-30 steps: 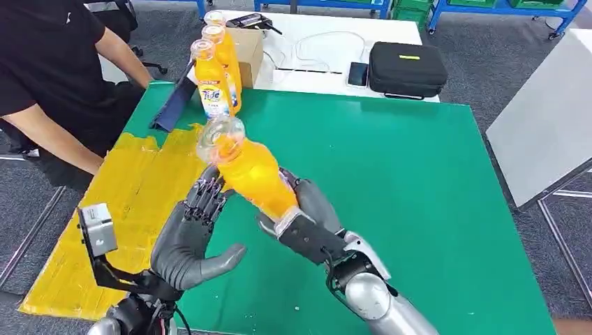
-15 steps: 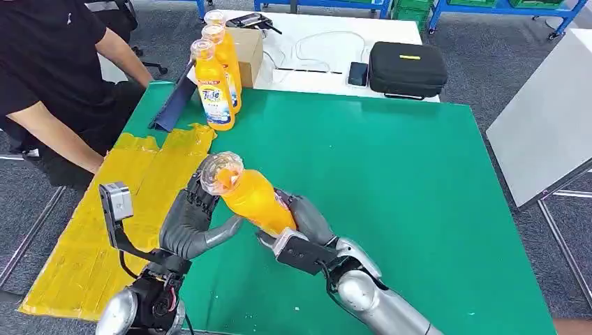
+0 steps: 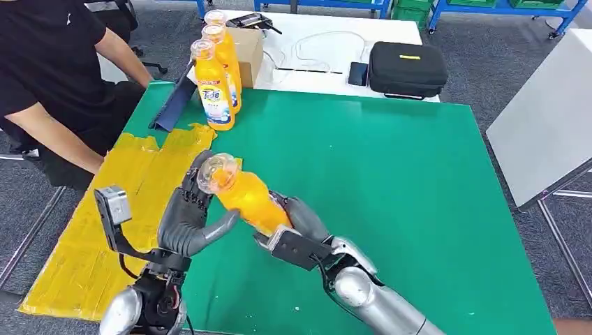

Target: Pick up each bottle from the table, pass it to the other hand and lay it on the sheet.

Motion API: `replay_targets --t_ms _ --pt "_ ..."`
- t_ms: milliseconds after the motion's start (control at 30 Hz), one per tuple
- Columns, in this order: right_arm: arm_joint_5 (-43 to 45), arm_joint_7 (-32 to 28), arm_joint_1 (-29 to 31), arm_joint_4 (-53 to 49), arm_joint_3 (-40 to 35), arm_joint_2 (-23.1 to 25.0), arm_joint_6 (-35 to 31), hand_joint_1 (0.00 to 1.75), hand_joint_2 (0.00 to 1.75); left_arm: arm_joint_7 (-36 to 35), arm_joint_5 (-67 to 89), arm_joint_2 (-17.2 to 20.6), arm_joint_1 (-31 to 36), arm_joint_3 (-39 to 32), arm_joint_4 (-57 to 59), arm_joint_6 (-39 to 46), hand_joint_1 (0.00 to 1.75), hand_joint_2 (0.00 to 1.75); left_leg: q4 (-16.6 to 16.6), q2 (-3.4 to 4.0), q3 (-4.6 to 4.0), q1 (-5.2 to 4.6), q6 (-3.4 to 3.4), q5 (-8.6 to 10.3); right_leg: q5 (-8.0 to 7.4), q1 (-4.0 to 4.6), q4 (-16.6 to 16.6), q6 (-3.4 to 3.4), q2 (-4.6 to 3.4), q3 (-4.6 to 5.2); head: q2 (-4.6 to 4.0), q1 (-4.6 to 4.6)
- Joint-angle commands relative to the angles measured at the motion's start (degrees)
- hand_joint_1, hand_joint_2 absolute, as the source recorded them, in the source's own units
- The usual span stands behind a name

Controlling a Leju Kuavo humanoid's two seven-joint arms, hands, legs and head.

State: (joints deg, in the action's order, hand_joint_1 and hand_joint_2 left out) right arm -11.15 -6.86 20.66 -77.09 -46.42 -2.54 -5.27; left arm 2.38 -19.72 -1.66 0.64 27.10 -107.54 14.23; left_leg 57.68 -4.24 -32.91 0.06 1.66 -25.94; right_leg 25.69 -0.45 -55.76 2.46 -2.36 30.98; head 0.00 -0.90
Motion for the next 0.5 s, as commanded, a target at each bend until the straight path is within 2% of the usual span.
replay_targets --t_ms 33,200,267,400,500 --pt "0.2 0.4 2.9 3.5 -2.0 -0.3 0.0 1.75 1.75 0.7 1.1 2.9 0.4 3.1 0.5 -0.3 0.0 1.75 0.0 0.22 0.07 -0.03 -0.05 -0.01 0.01 0.0 0.0 -0.04 0.04 -0.05 0.0 -0.02" --pt "0.2 0.4 2.9 3.5 -2.0 -0.3 0.0 1.75 1.75 0.7 1.1 2.9 0.4 3.1 0.5 -0.3 0.0 1.75 0.0 0.37 0.1 -0.02 -0.09 -0.01 0.0 0.02 0.0 -0.07 0.07 -0.07 0.0 0.0" --pt "0.4 0.0 2.9 4.4 -2.1 -0.6 -0.8 1.75 1.75 0.9 2.2 2.7 -1.6 3.1 -0.2 -1.9 0.0 1.75 0.0 0.39 0.1 -0.03 -0.09 -0.01 0.01 0.01 0.0 -0.07 0.08 -0.06 0.0 0.0" --pt "0.9 -0.1 3.4 4.6 -2.2 -0.5 -1.0 1.75 1.75 2.8 2.8 4.1 -1.2 8.5 1.2 -1.5 0.0 1.75 -0.1 0.3 0.1 -0.02 -0.06 -0.01 0.0 0.02 0.1 -0.05 0.07 -0.09 0.0 -0.02" --pt "1.1 0.2 4.2 4.4 -2.7 -0.1 -1.4 1.75 1.75 1.0 0.1 5.4 -0.5 10.6 1.1 -2.6 0.0 1.75 0.0 0.43 0.14 -0.03 -0.1 -0.04 0.04 0.03 0.0 -0.08 0.13 -0.12 0.0 0.0"
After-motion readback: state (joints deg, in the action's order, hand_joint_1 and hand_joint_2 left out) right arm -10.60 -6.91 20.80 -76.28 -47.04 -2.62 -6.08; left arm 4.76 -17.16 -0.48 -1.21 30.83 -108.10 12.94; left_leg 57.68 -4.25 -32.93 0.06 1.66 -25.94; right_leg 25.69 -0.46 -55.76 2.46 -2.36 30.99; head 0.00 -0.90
